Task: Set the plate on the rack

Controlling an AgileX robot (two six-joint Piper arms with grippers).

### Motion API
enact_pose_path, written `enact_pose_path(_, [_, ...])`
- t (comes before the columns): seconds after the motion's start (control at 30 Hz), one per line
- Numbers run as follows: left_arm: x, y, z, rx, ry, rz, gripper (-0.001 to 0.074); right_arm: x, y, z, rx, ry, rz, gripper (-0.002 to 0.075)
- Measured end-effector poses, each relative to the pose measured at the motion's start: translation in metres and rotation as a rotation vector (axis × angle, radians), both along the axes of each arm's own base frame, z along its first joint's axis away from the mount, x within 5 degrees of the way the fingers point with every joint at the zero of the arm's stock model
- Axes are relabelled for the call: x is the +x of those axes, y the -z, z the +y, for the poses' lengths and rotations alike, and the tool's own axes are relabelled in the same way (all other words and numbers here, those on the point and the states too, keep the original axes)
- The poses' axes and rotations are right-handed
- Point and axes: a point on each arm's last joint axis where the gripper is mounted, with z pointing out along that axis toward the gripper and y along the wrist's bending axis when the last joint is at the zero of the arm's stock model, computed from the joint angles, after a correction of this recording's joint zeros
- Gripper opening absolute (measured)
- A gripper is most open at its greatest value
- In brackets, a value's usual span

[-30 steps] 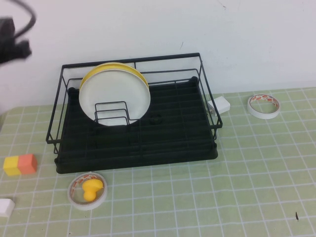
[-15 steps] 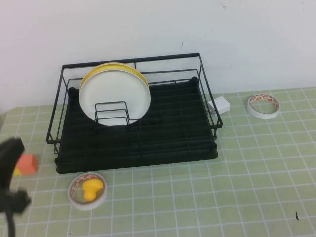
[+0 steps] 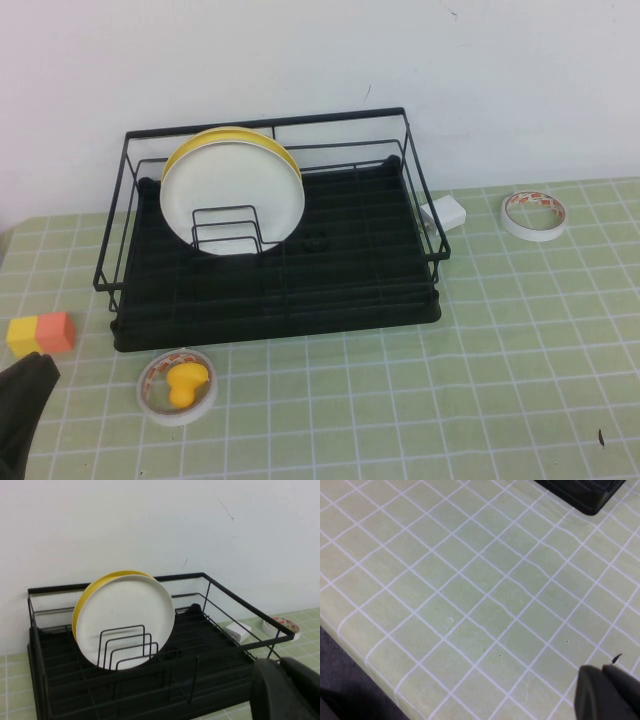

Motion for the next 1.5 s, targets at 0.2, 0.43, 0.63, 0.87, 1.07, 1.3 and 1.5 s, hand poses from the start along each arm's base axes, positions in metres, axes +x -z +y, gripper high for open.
enact_pose_path(0.2, [-0.002, 0.0, 0.0, 0.001, 0.0, -0.013, 0.0, 0.0, 0.0, 0.0, 0.0, 0.0, 0.0, -0.0002])
enact_pose_path(0.43, [-0.032, -0.014, 0.002, -0.008, -0.002, -0.209, 0.0, 0.0, 0.0, 0.0, 0.0, 0.0, 0.0, -0.0002])
enact_pose_path(0.63, [-0.056, -0.017, 0.017, -0.036, -0.161, -0.357, 0.0, 0.0, 0.0, 0.0, 0.0, 0.0, 0.0, -0.0002])
enact_pose_path(0.87, [-0.046, 0.003, 0.028, -0.048, -0.284, -0.276, 0.0, 0.0, 0.0, 0.0, 0.002, 0.0, 0.002, -0.0002])
enact_pose_path(1.07, [-0.042, 0.018, 0.032, -0.009, -0.338, -0.235, 0.0, 0.0, 0.0, 0.0, 0.002, 0.0, 0.002, -0.0002])
enact_pose_path(1.3, [-0.035, 0.047, 0.034, -0.067, -0.353, -0.131, -0.0001, 0.0, 0.0, 0.0, 0.002, 0.0, 0.002, -0.0002])
enact_pose_path(1.5, [-0.034, 0.06, 0.031, -0.129, -0.325, -0.071, -0.0001, 0.0, 0.0, 0.0, 0.002, 0.0, 0.002, -0.0002])
